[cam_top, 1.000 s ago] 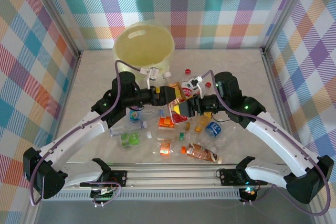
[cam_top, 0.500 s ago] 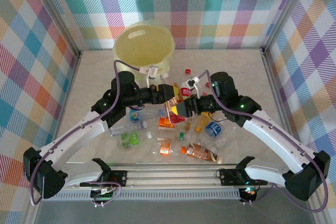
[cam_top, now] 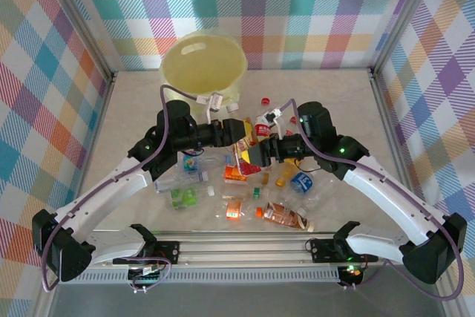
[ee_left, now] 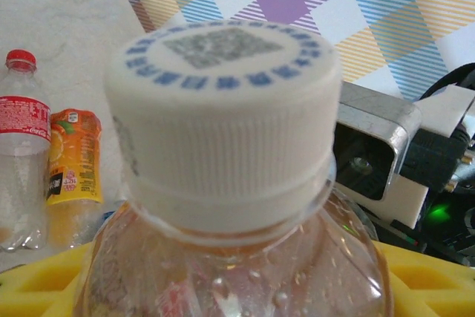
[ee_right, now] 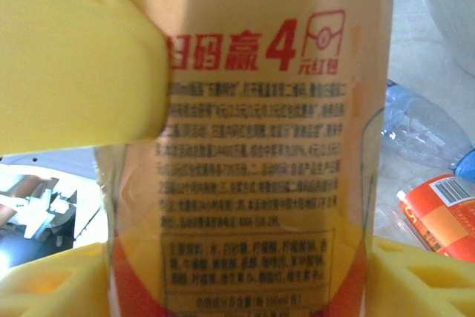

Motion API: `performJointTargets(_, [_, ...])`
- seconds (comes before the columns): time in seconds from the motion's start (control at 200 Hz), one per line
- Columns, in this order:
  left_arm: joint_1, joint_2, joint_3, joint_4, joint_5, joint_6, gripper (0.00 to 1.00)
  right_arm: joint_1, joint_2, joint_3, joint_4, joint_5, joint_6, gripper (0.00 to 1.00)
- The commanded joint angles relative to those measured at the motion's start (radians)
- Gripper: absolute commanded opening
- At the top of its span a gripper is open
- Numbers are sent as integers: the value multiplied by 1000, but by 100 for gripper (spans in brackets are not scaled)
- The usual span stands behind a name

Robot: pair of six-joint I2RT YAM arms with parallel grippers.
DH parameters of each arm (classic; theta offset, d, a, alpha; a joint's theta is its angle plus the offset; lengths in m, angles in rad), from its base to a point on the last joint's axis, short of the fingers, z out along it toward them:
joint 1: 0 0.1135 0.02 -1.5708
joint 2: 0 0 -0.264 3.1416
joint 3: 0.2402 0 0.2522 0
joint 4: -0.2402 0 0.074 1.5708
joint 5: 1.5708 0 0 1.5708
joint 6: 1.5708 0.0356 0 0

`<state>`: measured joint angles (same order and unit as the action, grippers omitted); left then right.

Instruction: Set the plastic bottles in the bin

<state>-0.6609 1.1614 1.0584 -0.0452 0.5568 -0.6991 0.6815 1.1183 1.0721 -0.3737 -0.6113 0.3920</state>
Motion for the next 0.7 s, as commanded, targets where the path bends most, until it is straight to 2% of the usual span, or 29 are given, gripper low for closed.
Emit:
performJointTargets(0.0, [-15,-46,75,-70,-39,45,63,13,-26,-10,14,-11,-25,84])
performJointTargets(0.215, [-13,-35,191,-280,-131,157,63,13,-157,-41,-46,58,-52,100])
performJointTargets(0.53, [11,113,543,-551,-324,398,59,13,-317,-32,-123,271,-45,100])
performJointTargets(0.695, [53,221,734,-626,-393,475,58,14,-335,-26,-138,311,-40,100])
